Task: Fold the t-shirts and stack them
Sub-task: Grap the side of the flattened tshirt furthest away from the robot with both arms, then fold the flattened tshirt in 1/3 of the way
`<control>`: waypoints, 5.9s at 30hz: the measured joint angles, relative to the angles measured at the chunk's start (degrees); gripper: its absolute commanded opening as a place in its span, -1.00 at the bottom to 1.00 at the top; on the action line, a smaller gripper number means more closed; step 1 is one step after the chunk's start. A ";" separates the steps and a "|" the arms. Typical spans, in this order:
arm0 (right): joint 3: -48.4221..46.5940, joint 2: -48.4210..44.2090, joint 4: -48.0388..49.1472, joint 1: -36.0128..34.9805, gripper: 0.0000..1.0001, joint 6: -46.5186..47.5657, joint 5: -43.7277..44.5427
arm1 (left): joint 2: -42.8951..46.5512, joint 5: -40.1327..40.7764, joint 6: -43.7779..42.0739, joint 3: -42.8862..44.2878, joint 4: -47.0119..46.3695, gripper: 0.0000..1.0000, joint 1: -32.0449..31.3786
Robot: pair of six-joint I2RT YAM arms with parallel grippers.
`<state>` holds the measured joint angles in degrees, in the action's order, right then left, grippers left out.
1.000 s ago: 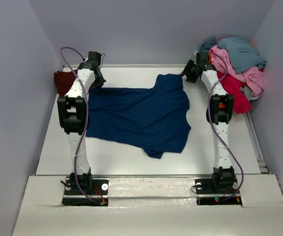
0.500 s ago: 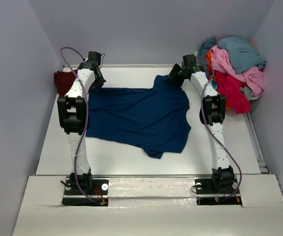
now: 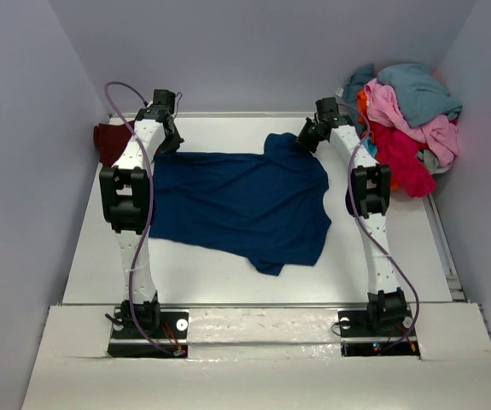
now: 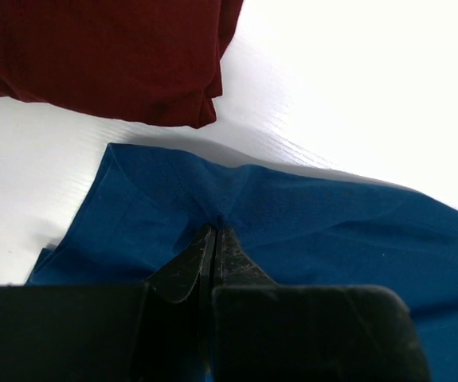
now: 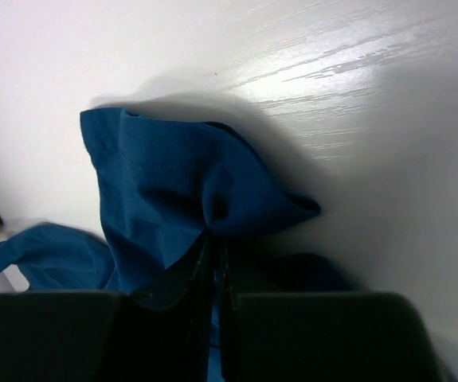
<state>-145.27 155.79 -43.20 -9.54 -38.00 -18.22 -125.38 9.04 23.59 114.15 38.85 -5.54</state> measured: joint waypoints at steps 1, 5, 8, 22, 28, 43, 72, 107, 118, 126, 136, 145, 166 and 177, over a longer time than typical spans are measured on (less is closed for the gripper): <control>0.00 0.04 -0.02 0.04 -0.86 0.02 -0.02 | 0.00 0.00 0.00 0.00 0.00 -0.89 0.00; 0.20 0.04 -0.22 0.04 -0.87 -0.09 0.24 | 0.00 0.00 0.00 0.00 0.00 -0.89 0.00; 0.57 -0.09 0.02 0.07 -0.86 -0.17 0.26 | 0.00 0.00 0.00 0.00 0.02 -0.89 0.00; 2.62 -4.33 -6.29 0.07 -0.86 3.39 7.72 | 0.35 0.02 0.02 0.81 0.11 -0.89 -0.20; 4.74 -9.77 -8.87 0.15 -0.86 5.66 10.95 | 0.35 0.72 0.07 3.72 0.24 -0.89 -1.38; 17.27 -33.09 -8.46 -0.20 -0.86 10.19 13.99 | 8.39 5.77 0.02 2.27 0.70 -0.89 -5.92; 37.35 -40.46 -4.63 -2.58 -0.86 11.63 16.79 | 15.54 8.74 0.39 -9.51 -4.28 -0.89 -6.36; 8.07 -18.05 -10.51 1.60 -0.86 9.31 18.43 | -7.23 2.25 1.99 14.25 -3.45 -0.89 1.81; 18.43 -22.01 -9.42 1.64 -0.86 10.14 18.08 | -6.16 1.90 2.56 10.08 -4.87 -0.89 1.81; 26.75 -31.15 -8.81 1.62 -0.86 10.60 16.59 | 0.92 1.46 3.10 -1.77 -5.75 -0.89 1.81; 32.13 -36.94 -9.03 0.31 -0.86 12.15 15.41 | 9.03 1.20 3.54 -4.81 -6.64 -0.89 1.81; 35.17 -36.92 -10.80 -2.05 -0.86 14.08 14.23 | 12.68 -0.87 4.42 -12.72 -8.07 -0.89 1.90; 43.74 -37.94 -12.33 -3.67 -0.86 15.69 12.17 | 20.15 -3.72 6.71 -26.82 -9.68 -0.89 1.84; 45.00 -37.94 -13.00 -4.48 -0.56 16.85 10.58 | 20.26 -4.39 8.85 -31.45 -10.23 -0.88 1.84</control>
<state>-100.27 117.84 -56.21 -14.02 -21.15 -7.64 -105.12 4.64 32.45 82.70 28.62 -3.70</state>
